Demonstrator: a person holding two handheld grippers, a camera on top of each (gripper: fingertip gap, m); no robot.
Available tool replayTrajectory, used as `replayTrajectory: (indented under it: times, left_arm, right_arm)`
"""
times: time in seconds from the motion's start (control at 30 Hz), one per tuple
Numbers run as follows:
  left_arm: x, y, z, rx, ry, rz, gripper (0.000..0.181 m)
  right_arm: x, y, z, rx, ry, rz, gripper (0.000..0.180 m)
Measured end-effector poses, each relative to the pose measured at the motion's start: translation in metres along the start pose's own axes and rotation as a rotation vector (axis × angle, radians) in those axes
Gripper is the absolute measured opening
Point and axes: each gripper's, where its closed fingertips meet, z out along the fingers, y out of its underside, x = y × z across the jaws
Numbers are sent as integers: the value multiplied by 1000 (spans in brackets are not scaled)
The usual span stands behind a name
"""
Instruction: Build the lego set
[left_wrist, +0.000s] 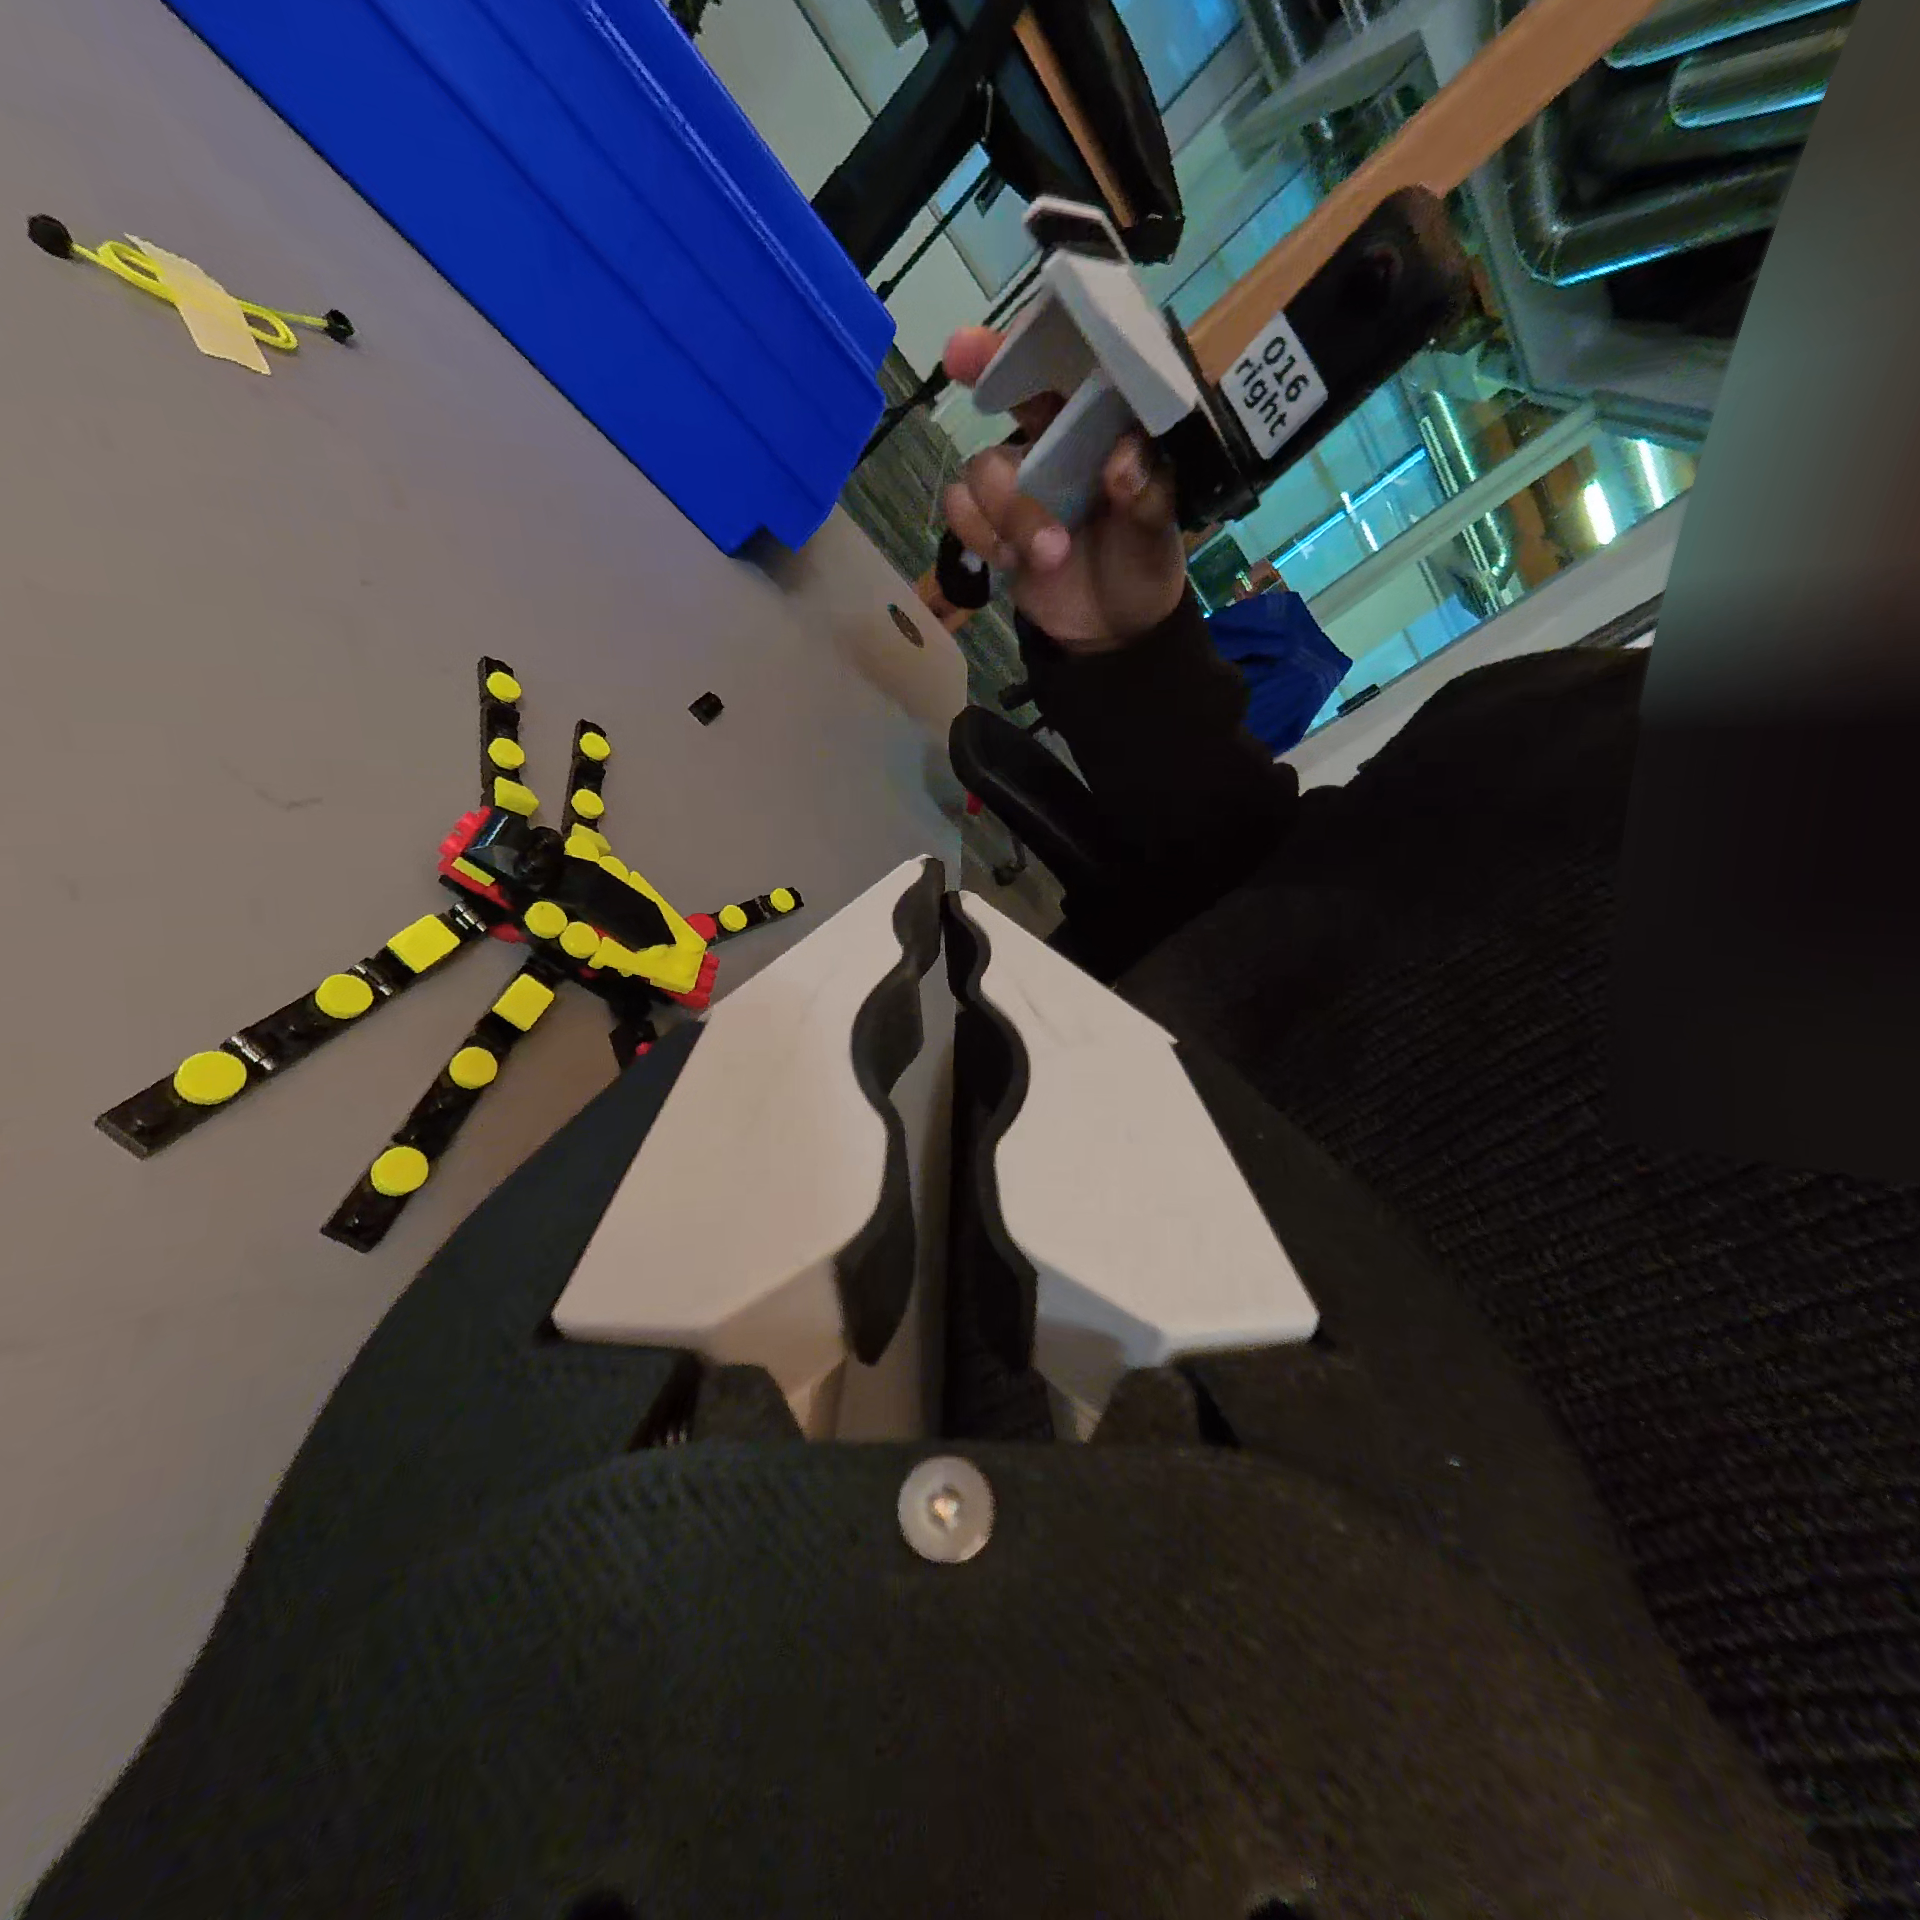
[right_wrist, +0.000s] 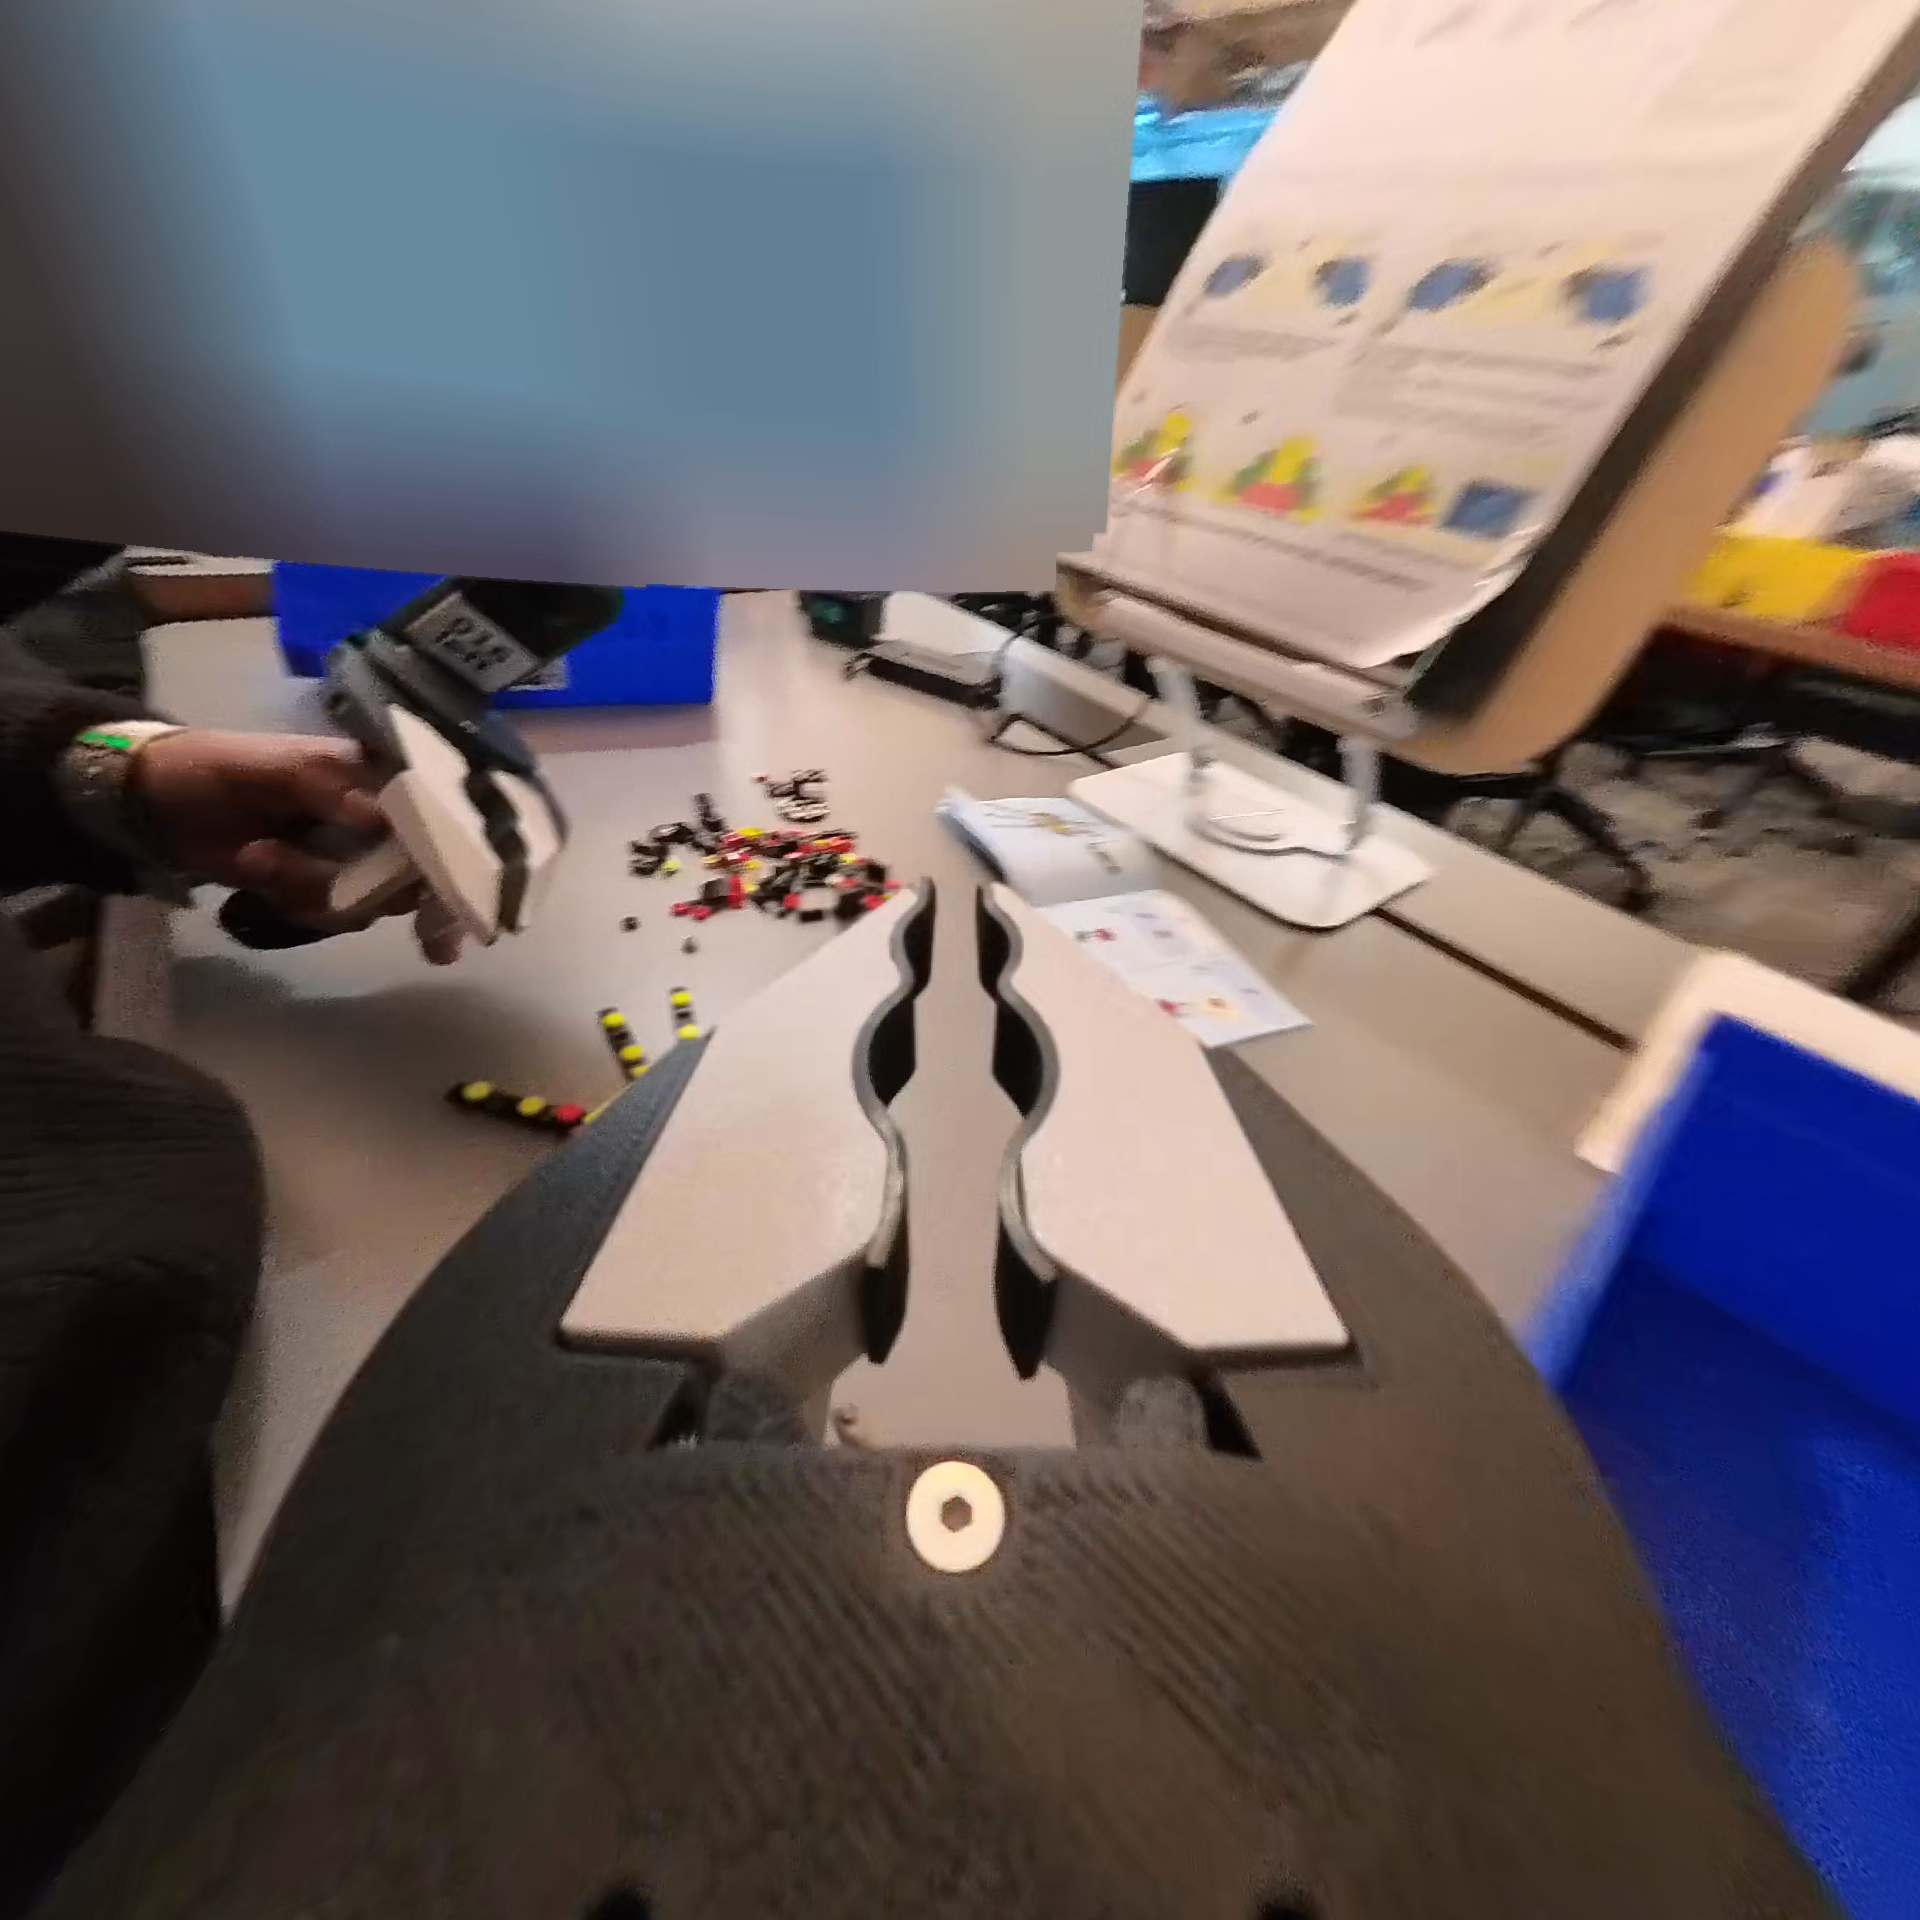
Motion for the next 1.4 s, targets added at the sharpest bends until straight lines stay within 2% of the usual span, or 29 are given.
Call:
replayTrajectory:
  times: [0.23, 0.37, 0.53, 0.7, 0.93, 1.07, 1.13, 1.3, 1.4]
  left_arm:
    - [1, 2, 7, -25, -1, 29, 0]
    - [5, 4, 15, -57, 11, 60, 0]
    - [9, 7, 28, -109, 33, 106, 0]
    - [18, 17, 39, -149, 70, 135, 0]
    - [51, 61, 35, -152, 84, 181, 0]
    - [66, 99, 28, -183, 11, 315, 0]
    - [81, 115, 24, -172, 15, 317, 0]
    - [118, 143, 13, -94, 25, 244, 0]
    - [123, 167, 7, -73, -32, 208, 0]
  right_arm:
    - [22, -34, -54, 167, 191, 10, 1]
    - [19, -31, -65, 140, 223, -9, 3]
    - [12, -48, -91, 191, 298, -34, 2]
    - [4, -26, -114, 138, 362, 0, 3]
    - [-23, 21, -180, 102, 534, 168, 4]
    - [-41, 30, -214, 116, 634, 278, 6]
    - [-56, 33, -226, 97, 650, 302, 6]
    - [-89, 27, -240, 108, 652, 286, 6]
    - [-112, 42, -236, 5, 595, 251, 8]
